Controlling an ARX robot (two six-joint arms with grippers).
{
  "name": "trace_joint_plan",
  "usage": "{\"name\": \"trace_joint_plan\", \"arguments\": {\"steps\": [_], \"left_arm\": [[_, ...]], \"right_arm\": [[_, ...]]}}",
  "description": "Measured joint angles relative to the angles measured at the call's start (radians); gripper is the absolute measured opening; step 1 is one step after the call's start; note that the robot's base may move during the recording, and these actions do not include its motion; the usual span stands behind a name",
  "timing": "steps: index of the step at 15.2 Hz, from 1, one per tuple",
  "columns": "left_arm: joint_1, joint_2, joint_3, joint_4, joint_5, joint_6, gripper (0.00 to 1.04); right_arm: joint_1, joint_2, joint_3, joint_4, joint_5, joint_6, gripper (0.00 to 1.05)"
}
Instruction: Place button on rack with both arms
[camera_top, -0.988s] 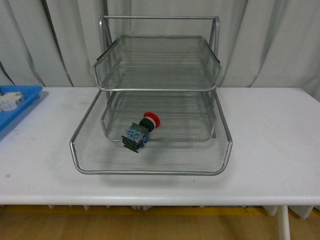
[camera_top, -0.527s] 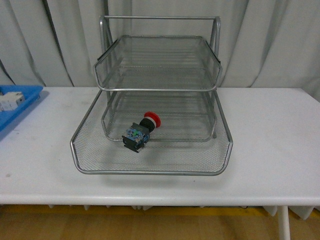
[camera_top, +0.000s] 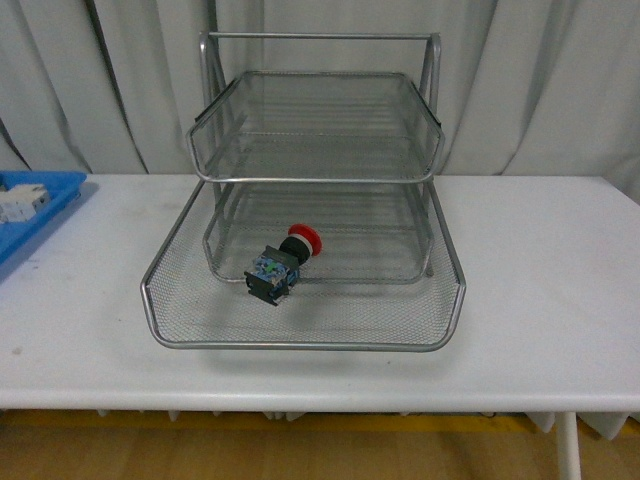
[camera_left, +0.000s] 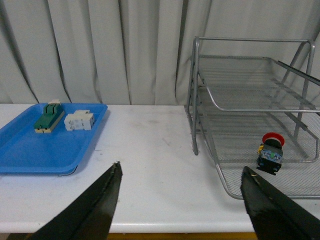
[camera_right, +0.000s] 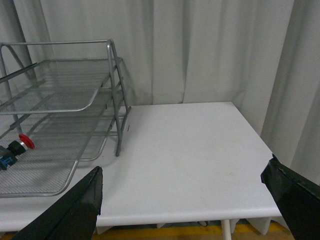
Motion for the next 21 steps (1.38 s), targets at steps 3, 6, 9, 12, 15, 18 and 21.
{"name": "trace_joint_plan", "arguments": {"steps": [3,6,9,12,15,18,21], "left_arm": [[0.000,0.000,0.000,0.000,0.003,0.000,0.99],[0.000,0.000,0.000,0.000,0.000,0.000,0.98],[0.000,0.000,0.000,0.000,0.000,0.000,0.98],[0.000,0.000,0.000,0.000,0.000,0.000,0.98],[0.000,0.000,0.000,0.000,0.000,0.000,0.98],[0.000,0.000,0.000,0.000,0.000,0.000,0.98],[0.000,0.000,0.000,0.000,0.000,0.000,0.98]], "right_arm": [[-0.097,0.179,0.076,-0.121,-0.241,-0.076,0.98],[-0.072,0.655,0.221,0.047,-0.386,-0.042,0.98],[0.057,1.003,0.307,0.090,-0.403,0.127,0.69],[0.208,1.266,0.392,0.200,-0.396,0.277,0.32],[0.328,1.514,0.489,0.295,-0.409,0.425,0.02],[0.410,1.697,0.616,0.294,-0.414,0.488,0.02],[0.466,1.815,0.752,0.270,-0.401,0.503,0.02]]}}
